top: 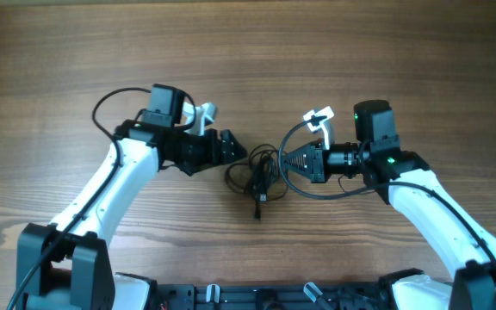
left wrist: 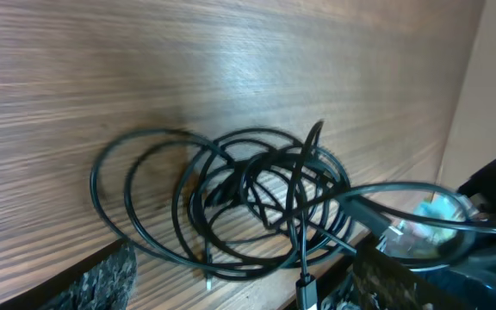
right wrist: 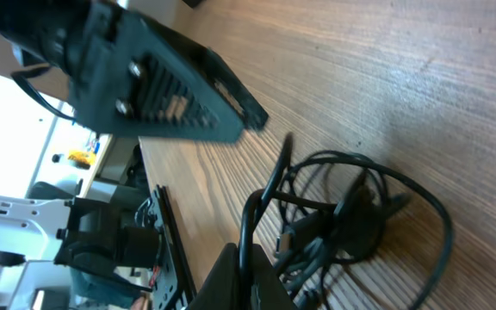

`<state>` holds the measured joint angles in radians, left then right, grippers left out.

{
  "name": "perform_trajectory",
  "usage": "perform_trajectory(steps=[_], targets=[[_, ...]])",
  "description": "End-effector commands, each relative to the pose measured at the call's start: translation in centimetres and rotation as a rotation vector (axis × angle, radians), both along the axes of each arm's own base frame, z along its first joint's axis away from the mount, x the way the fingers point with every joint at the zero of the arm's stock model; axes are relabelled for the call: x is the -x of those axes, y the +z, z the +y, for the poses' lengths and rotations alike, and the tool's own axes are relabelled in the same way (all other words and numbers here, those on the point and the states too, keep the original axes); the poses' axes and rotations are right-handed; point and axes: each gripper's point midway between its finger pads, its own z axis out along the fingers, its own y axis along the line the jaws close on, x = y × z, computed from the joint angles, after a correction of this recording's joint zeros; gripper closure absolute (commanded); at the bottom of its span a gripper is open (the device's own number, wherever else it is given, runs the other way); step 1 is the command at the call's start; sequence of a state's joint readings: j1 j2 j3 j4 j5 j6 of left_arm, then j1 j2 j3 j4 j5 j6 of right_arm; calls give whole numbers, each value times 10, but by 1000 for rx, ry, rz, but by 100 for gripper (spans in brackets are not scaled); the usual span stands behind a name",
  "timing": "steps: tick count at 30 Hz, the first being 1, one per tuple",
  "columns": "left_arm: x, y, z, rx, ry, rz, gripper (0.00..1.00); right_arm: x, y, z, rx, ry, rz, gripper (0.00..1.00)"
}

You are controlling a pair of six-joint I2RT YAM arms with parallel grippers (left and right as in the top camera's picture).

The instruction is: Untangle cables

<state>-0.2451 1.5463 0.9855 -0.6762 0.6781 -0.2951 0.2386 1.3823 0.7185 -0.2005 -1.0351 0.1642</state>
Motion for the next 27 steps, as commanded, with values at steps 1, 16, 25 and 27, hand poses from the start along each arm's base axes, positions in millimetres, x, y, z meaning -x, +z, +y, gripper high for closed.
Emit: perform_trajectory(steps=[1, 16, 25, 27], targets=[[8, 3, -18, -5, -85, -51, 19, -6, 43, 1, -36, -24, -97, 96], [29, 38, -87, 224, -301, -164, 11, 1, 126, 6, -231, -31, -191, 96], [32, 29, -91, 155, -308, -182, 57, 4, 166, 10, -338, 20, -295, 96], [25, 23, -85, 99, -280, -201, 96, 3, 165, 10, -336, 16, -288, 96]])
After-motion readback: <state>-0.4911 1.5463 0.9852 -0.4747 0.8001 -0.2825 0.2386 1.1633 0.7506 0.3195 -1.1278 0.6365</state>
